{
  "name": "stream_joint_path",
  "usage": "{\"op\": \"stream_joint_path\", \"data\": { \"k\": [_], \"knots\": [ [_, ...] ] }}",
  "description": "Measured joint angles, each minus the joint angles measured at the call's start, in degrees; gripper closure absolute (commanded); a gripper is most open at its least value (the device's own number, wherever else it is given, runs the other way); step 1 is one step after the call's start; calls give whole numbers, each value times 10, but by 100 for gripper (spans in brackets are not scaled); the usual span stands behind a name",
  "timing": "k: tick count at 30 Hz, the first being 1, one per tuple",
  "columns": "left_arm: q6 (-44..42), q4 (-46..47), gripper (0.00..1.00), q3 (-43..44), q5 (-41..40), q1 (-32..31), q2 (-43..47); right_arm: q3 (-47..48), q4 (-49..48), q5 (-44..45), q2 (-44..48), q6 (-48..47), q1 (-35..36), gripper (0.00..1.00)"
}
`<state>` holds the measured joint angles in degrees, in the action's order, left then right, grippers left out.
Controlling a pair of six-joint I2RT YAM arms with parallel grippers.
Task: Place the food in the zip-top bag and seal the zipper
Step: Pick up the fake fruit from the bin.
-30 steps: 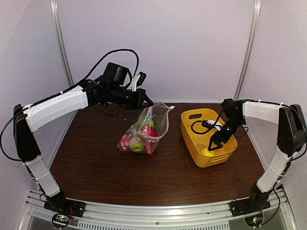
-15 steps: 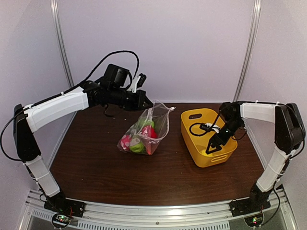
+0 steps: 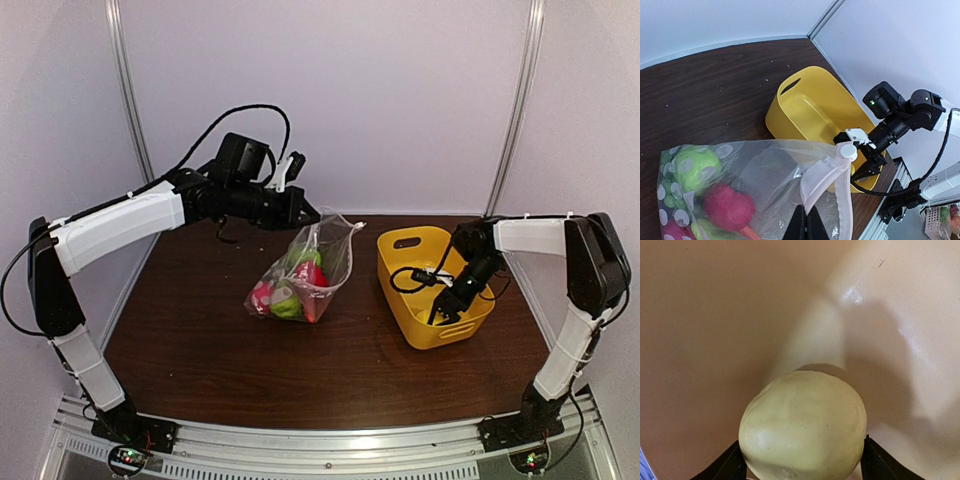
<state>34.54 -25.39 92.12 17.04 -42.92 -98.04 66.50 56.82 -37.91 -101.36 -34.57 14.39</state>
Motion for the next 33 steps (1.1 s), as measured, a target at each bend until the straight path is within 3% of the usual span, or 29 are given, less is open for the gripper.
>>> {"op": "stream_joint_path", "data": {
  "k": [13, 25, 33],
  "knots": [
    [1, 1, 100, -4, 4, 0, 0, 20, 4, 9, 22, 22, 0, 43],
    [1, 17, 100, -17, 11, 0, 0, 102, 17, 27, 137, 66, 0, 46],
    [8, 28, 100, -19, 17, 0, 0, 126, -16, -50, 222, 82, 61, 43]
  ]
}}
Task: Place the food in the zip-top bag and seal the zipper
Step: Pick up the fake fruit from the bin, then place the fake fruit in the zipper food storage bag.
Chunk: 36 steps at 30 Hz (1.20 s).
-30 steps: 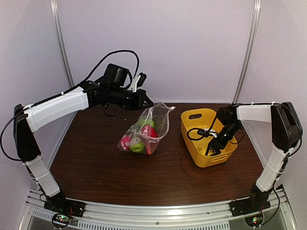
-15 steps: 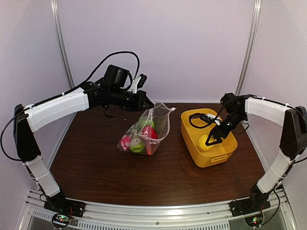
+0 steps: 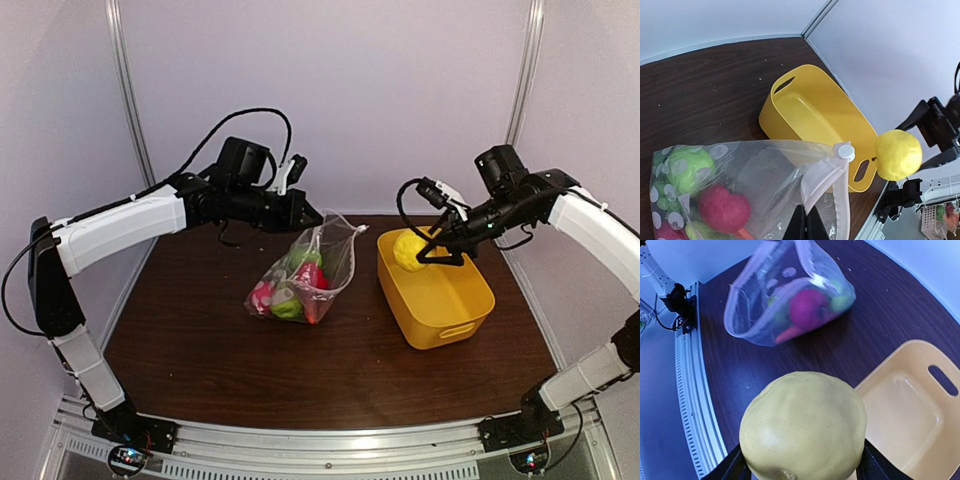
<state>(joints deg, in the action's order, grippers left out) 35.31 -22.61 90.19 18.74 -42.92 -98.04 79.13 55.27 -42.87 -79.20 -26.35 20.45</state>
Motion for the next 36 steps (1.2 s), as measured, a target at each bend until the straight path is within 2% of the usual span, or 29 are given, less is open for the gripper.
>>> {"op": "stream_joint_path", "data": {
  "k": [6, 13, 26, 36],
  "knots": [
    [4, 3, 100, -1, 5, 0, 0, 89, -33, -39, -3, 12, 94, 44],
    [8, 3, 100, -4, 8, 0, 0, 158, -54, -42, -76, 26, 154, 45],
    [11, 4, 100, -18, 10, 0, 13, 166, -103, 1, -162, 75, 172, 42],
    [11, 4, 100, -18, 10, 0, 19, 166, -114, 92, -187, 106, 176, 35]
  ]
}}
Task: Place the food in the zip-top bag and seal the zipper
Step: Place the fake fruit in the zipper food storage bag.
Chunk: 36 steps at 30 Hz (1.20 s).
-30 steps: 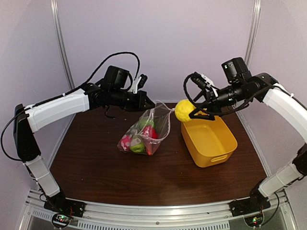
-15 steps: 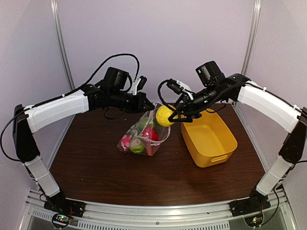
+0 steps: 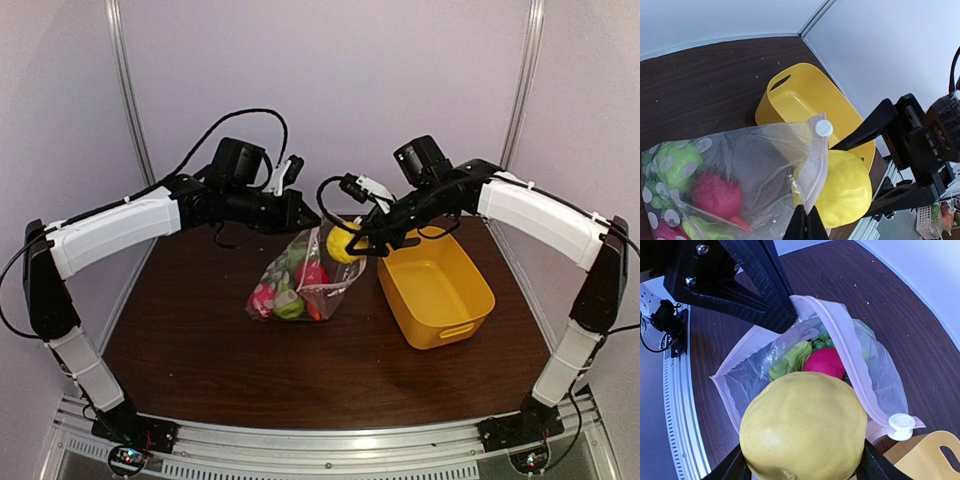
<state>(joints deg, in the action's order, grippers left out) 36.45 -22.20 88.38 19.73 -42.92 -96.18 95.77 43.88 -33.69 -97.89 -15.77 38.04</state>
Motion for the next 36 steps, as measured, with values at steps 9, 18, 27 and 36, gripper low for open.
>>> {"op": "stream_joint_path", "data": {
  "k": [9, 18, 27, 36],
  "knots": [
    [24, 28, 100, -10, 9, 0, 0, 16, 0, 25, -10, 23, 6, 23],
    [35, 41, 100, -10, 10, 0, 0, 131, 49, 41, -46, 11, 10, 9],
    [30, 41, 100, -9, 11, 0, 0, 50, 51, 51, 29, -2, -42, 19],
    [29, 41, 100, -9, 15, 0, -1, -121, -23, 38, 63, 36, -58, 27]
  ]
}}
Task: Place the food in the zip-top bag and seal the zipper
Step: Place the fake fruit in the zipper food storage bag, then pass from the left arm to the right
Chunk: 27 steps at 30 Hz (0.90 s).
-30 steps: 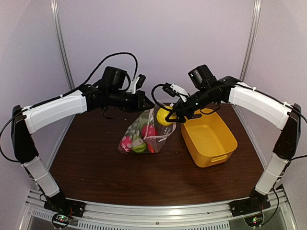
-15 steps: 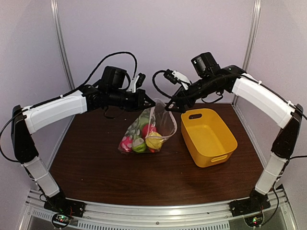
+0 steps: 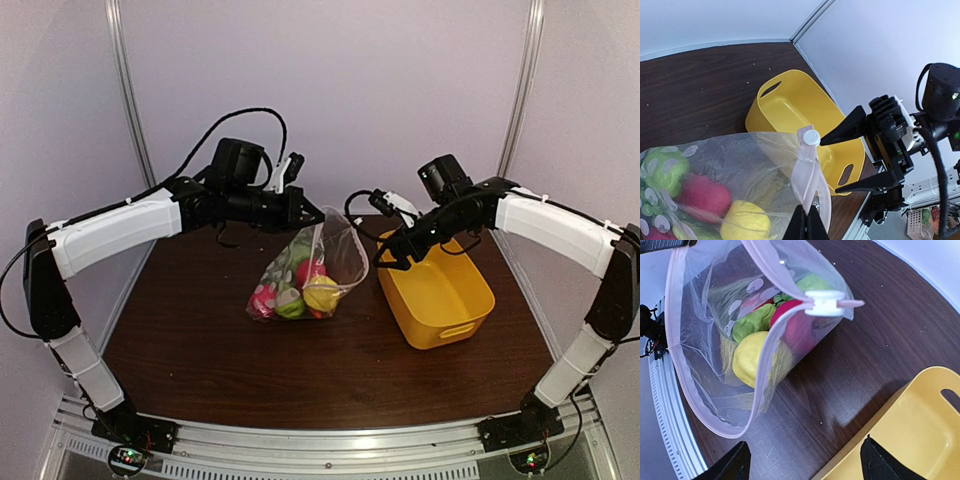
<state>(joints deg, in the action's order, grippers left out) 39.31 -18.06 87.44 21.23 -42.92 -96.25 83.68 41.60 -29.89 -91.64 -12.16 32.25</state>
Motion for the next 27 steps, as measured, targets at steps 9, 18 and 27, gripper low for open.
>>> {"op": "stream_joint_path", "data": {
  "k": [9, 18, 27],
  "knots": [
    [0, 1, 100, 0, 7, 0, -6, -18, -58, -72, -5, 67, 3, 38],
    [0, 1, 100, 0, 15, 0, -6, -17, -81, -96, -16, 106, 13, 91],
    [-42, -43, 100, 40, 13, 0, -9, 62, -50, -110, -47, 143, 21, 100]
  ]
}}
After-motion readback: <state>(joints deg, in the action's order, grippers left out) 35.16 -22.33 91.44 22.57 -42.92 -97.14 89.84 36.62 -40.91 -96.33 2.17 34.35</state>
